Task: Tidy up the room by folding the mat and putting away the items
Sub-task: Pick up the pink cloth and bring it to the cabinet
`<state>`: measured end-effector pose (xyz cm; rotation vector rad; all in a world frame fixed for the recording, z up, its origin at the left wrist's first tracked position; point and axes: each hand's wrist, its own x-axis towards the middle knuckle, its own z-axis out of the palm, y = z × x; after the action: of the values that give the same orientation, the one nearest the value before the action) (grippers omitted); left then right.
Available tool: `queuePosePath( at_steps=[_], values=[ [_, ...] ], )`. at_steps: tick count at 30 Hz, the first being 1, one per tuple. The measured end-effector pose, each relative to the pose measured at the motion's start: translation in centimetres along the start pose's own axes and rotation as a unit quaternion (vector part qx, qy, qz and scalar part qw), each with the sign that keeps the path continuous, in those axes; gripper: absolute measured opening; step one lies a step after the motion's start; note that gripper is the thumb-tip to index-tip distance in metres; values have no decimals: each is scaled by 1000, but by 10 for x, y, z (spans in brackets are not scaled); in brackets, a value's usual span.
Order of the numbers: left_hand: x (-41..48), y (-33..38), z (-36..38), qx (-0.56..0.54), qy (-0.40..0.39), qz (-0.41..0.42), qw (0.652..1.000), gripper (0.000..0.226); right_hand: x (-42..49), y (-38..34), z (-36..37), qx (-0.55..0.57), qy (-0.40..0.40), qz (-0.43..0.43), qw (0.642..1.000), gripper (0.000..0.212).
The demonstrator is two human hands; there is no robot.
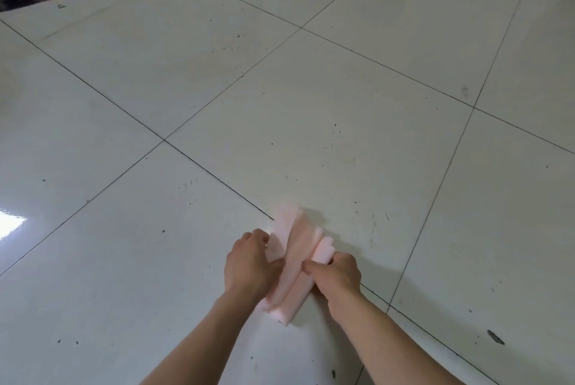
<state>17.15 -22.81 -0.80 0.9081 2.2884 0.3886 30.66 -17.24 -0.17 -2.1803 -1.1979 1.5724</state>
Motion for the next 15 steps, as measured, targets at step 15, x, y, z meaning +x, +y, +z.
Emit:
queuePosePath(
  at_steps=[15],
  values=[
    [-45, 25, -56, -190, 89, 35, 977, 22, -27, -35, -24, 49, -9, -163, 985, 10]
  ],
)
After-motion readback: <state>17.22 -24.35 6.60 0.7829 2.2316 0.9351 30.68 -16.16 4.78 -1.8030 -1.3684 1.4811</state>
